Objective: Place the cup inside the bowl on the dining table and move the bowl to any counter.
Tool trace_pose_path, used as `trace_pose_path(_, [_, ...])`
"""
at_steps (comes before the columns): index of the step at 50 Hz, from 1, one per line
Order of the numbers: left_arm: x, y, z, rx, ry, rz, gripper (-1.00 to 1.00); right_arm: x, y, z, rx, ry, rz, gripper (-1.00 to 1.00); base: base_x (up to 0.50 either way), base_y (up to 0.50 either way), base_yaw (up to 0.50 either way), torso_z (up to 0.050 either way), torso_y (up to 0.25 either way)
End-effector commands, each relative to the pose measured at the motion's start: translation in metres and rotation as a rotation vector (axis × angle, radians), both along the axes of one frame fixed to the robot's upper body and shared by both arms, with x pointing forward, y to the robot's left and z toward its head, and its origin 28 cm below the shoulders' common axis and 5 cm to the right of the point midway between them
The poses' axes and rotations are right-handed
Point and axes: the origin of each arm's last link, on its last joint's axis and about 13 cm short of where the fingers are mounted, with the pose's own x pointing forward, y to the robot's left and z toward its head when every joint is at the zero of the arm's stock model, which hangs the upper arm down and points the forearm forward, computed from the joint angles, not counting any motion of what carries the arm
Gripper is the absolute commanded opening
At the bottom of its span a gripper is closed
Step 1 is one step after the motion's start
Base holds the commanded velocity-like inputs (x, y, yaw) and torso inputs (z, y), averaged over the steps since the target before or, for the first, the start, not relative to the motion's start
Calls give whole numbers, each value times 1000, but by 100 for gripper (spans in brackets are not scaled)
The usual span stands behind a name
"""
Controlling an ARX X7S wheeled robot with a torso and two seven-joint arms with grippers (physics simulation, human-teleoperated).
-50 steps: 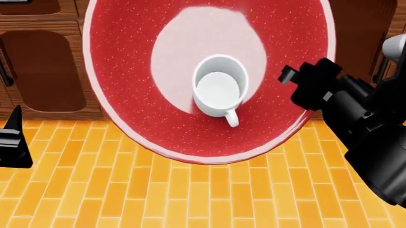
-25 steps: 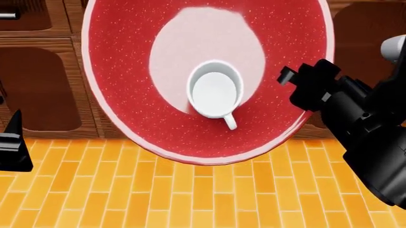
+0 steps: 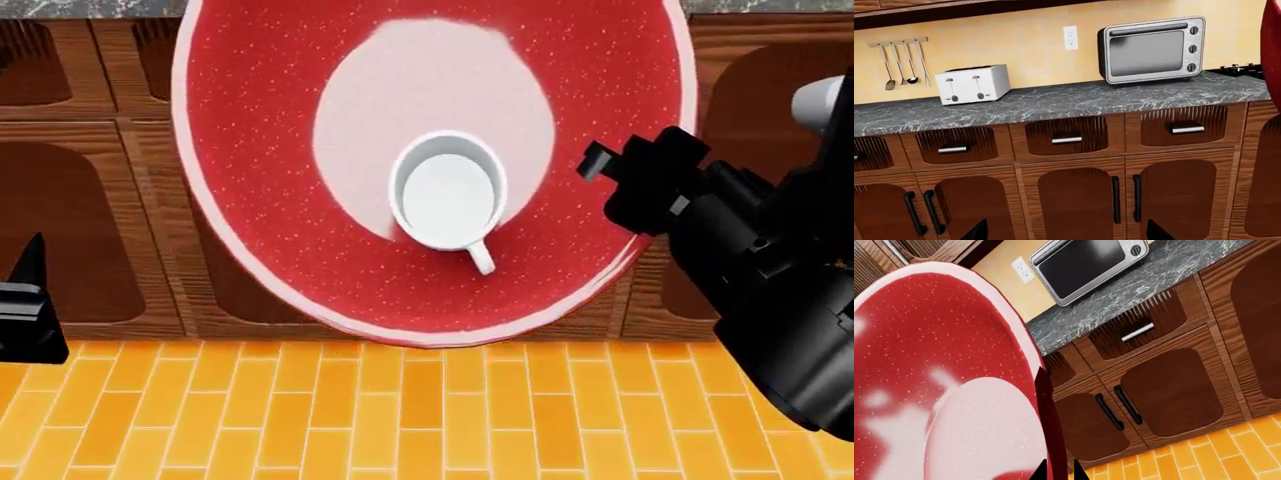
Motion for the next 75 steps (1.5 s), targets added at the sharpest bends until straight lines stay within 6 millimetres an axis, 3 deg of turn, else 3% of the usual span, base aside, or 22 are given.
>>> trace_pose_path(1, [1,-1,0,2,-8,-7,100,-1,-1,3,13,-27,-2,-100,500,-13,0,0,0])
trace_pose_path(30, [-1,1,-1,-1,-10,-1,100,0,2,1,5,-15,11,-100,501,36,0,0,1])
trace_pose_path(75, [-6,5,5,2,-25,14,100,-1,4,-1,17,-1,15,-100,451,380,0,0,2])
